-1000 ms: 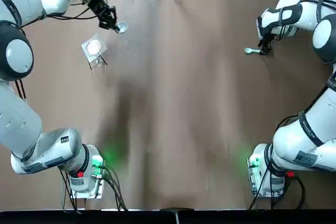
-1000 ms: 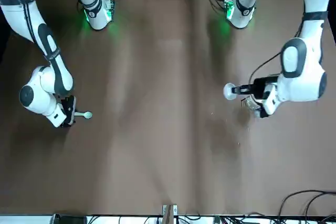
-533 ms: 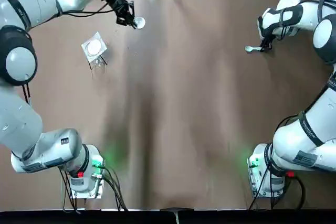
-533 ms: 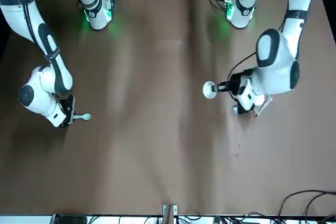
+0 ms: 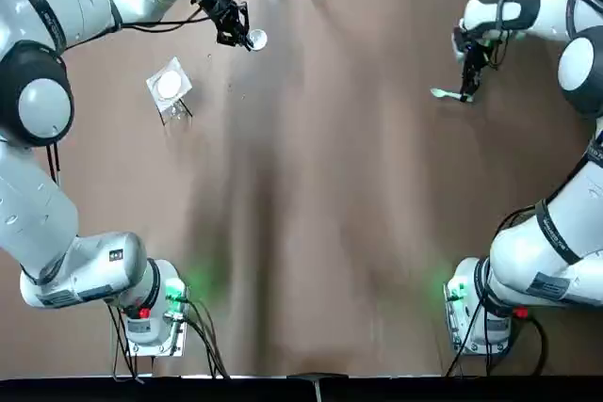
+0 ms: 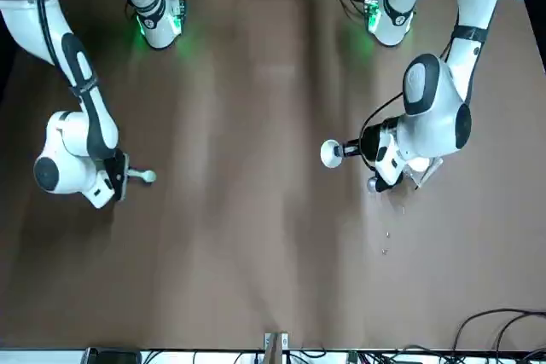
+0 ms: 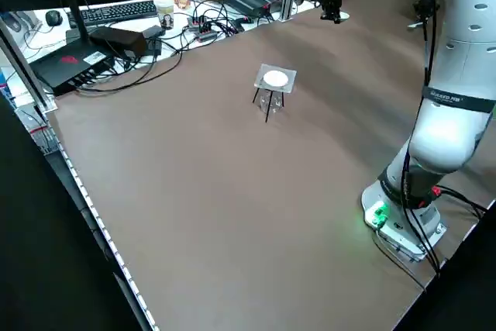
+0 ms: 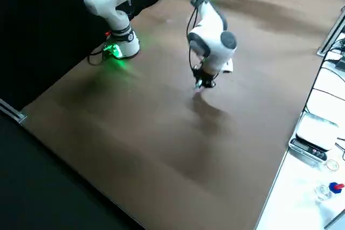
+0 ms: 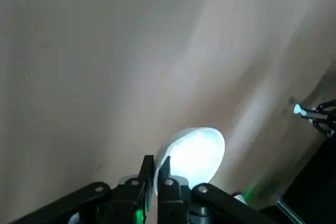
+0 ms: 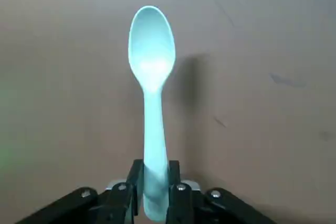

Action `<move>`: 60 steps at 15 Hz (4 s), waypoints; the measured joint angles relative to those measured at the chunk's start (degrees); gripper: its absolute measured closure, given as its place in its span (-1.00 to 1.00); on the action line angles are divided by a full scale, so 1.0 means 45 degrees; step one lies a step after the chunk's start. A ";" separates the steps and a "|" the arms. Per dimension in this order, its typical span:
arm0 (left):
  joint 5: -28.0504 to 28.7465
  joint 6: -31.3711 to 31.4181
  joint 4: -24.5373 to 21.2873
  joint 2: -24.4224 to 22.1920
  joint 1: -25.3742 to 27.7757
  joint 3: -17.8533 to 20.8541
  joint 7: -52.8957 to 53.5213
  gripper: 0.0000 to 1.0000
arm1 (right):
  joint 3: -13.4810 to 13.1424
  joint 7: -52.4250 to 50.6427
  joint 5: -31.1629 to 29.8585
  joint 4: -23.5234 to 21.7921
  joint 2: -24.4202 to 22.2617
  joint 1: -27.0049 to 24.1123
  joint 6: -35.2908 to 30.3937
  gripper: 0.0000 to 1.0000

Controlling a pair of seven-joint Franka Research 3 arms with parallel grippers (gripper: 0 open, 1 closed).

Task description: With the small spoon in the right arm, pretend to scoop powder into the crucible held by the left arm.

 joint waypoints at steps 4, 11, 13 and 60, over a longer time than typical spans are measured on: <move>0.0000 0.0030 0.0074 0.0096 0.0026 0.0027 -0.0047 0.86 | 0.0487 0.3923 0.1423 0.0380 -0.0401 0.1478 -0.2338 0.54; 0.0000 0.0115 0.0093 0.0102 0.0017 0.0032 -0.0186 0.86 | 0.0583 1.2228 0.4221 0.1011 -0.0410 0.4852 -0.3824 0.54; 0.0000 0.0118 0.0093 0.0104 0.0021 0.0037 -0.0186 0.86 | 0.0577 1.3475 0.4480 0.1158 -0.0399 0.5479 -0.3815 0.54; 0.2751 0.3243 0.1607 0.1840 -0.3962 0.0025 -0.5696 0.86 | 0.1101 2.2382 1.0479 0.4120 -0.1989 0.7277 -0.3318 0.54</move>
